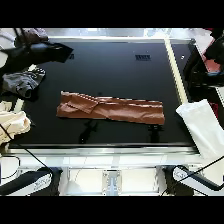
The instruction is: Fold the shirts.
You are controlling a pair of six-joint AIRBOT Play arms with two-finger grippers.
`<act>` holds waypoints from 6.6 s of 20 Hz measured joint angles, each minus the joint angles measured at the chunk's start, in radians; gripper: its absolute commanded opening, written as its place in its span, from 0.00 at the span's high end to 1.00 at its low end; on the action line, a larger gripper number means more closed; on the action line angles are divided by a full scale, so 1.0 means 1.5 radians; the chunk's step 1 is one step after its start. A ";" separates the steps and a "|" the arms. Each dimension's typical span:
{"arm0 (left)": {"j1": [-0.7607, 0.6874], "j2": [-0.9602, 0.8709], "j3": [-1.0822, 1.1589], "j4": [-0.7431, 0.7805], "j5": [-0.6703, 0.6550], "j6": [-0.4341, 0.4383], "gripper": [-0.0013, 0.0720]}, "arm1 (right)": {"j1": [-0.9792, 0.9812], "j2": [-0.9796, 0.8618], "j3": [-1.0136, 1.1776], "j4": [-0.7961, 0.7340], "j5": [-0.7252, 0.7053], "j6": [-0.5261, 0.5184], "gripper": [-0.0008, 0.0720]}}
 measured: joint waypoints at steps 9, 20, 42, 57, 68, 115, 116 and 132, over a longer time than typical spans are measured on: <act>-0.217 -0.230 0.185 0.302 -0.141 -0.151 0.35 | -0.205 -0.064 -0.196 0.294 -0.063 -0.101 0.27; -0.257 -0.305 0.196 0.341 -0.171 -0.172 0.35 | -0.129 -0.339 -0.276 0.458 0.047 -0.257 0.21; -0.257 -0.430 0.161 0.274 -0.265 -0.157 0.97 | 0.082 -0.194 -0.061 0.532 0.154 -0.218 0.97; -0.049 -0.253 0.150 0.209 -0.244 -0.123 0.97 | 0.429 -0.224 0.101 0.490 -0.078 -0.095 0.98; 0.173 -0.107 0.124 0.208 -0.266 -0.123 0.97 | 0.760 -0.372 0.149 0.553 -0.586 -0.092 0.06; 0.187 -0.088 -0.019 0.193 -0.204 -0.113 0.97 | 0.123 -0.357 0.398 0.175 0.274 0.116 0.97; 0.187 -0.088 -0.019 0.193 -0.204 -0.113 0.97 | 0.076 -0.334 0.400 0.151 0.299 0.116 0.97; 0.187 -0.088 -0.019 0.183 -0.204 -0.138 0.97 | -0.386 -0.061 -0.014 -0.094 0.344 0.071 0.97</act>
